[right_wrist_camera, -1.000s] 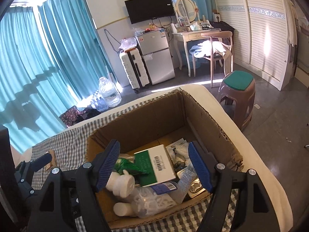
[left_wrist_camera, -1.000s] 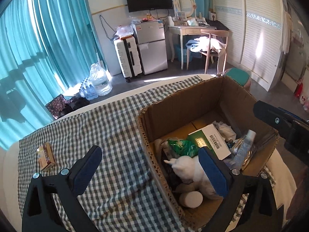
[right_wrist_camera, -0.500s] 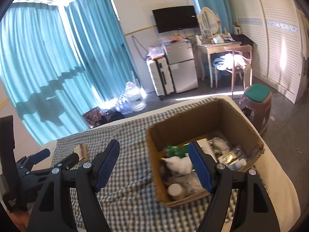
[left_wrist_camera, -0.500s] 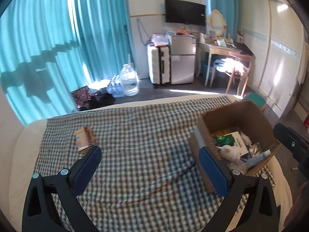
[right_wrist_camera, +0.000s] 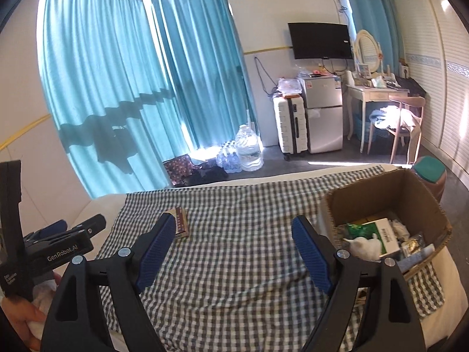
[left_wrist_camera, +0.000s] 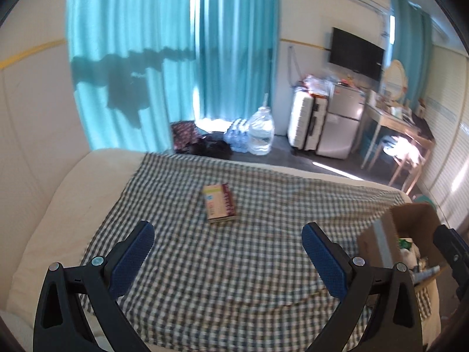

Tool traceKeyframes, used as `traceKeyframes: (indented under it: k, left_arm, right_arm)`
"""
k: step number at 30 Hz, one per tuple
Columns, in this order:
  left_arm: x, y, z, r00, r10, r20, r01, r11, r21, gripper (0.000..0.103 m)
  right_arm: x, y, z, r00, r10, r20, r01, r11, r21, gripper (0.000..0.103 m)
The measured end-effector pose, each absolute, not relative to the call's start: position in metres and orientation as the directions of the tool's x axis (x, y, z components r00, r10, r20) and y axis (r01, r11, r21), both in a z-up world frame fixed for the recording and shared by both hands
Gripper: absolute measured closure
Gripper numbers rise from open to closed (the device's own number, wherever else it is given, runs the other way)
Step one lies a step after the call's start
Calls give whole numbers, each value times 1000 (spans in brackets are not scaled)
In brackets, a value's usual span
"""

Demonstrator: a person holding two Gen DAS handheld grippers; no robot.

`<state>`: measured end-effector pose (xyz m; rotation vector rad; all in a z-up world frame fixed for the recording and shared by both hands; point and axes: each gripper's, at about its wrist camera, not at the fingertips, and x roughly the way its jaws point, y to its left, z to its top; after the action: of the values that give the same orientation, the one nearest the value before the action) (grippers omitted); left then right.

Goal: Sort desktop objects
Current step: 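Move both tools back toward the Amoxicillin box, then grasp the Amoxicillin Capsules box with the left tool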

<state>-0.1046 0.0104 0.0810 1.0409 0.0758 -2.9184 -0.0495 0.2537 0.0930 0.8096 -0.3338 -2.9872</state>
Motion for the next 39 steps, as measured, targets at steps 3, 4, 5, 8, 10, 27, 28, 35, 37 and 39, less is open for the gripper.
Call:
traceKeyframes:
  k: [3,4,5,8,10,27,28,35,37,39]
  left_arm:
    - [-113,-19,54,-743,-57,-667,115,-992,-43,0]
    - [-118,-27,43,-728,-66,-682,135,-990,-48,0]
    - [-121,-35,33,-714,-71,-696,149,-987,-53,0]
    - [-133,-45,8,-687,-78,-723,171,-984,-56,0]
    - [-144,-43,-11,-666,-76,-742,170,-984,-52,0]
    - [-294,2,-127,-559,-47,-828,124,-992,-28,0]
    - [-303,4,-133,-558,-51,-828,131,-991,-27,0]
    - [-346,-3,-167,-523,-22,-852,187,-978,-90,0]
    - [-357,-6,-173,-511,-24,-859,203,-975,-93,0]
    - [-364,-9,-177,-509,-29,-860,214,-972,-94,0]
  right_arm:
    - [-63,235,74,-856,-85,-510,-30,-977,213,21]
    - [-68,231,67,-851,-88,-517,-31,-976,217,21]
    - [-73,226,59,-843,-94,-529,-32,-974,223,21]
    - [-93,213,30,-812,-117,-571,-28,-970,240,21]
    - [-107,209,16,-795,-123,-594,-30,-970,241,21]
    - [-261,216,-97,-688,-117,-716,-87,-966,242,21]
    - [-267,216,-103,-683,-119,-720,-89,-966,243,21]
    - [-300,210,-135,-667,-119,-735,-66,-974,218,21]
    - [-307,210,-142,-658,-124,-743,-65,-973,220,21]
    - [-309,211,-145,-652,-127,-747,-70,-972,226,21]
